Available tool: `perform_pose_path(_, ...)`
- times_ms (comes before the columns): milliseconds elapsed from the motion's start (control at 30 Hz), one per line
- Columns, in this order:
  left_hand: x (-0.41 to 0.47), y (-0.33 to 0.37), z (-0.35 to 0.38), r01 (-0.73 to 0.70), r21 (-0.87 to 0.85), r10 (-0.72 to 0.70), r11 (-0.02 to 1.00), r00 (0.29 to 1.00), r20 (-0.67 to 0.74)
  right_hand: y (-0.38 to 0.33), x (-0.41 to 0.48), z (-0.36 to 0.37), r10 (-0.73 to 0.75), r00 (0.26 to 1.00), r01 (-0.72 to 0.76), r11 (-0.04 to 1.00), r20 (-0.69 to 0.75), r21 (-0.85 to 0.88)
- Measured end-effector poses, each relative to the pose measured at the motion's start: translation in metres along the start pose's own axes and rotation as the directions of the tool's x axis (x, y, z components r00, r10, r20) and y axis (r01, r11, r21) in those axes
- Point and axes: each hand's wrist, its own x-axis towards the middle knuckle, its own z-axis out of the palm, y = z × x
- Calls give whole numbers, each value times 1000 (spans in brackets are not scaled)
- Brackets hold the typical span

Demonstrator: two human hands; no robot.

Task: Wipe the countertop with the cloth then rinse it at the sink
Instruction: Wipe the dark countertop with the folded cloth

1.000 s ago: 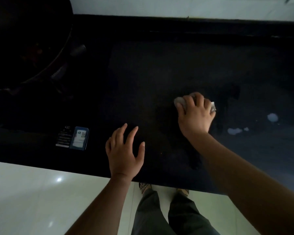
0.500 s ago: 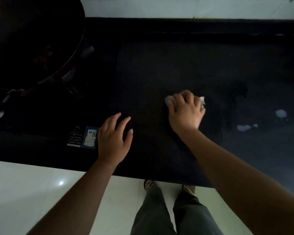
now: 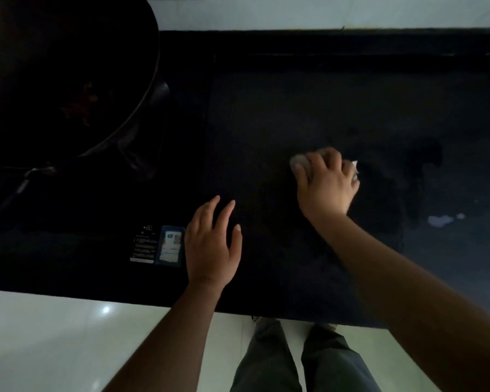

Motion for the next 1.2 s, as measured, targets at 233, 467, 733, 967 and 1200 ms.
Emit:
perform_pose_path(233,1,-2,0,-33,15,33,999,999,-21,-22,-59,10,-323,944,324,946,65,-17)
perform_pose_path(467,5,6,-3,-135,-50,135,990,991,-14,63,-34,-25,-71,997,70,996,-15,-57)
perform_pose_path(733,66,97,26,-207,-113,204,972,978,-31,84,-3,-35,-315,948,317,947,40,-47)
perform_pose_path(967,112,152,70,-71,72,68,995,997,44,134,90,-50,14,996,-16,1000,-84,-27)
perform_pose_path(1200,112,152,73,-45,97,48,994,998,-36,96,90,-38,-348,936,348,937,53,9)
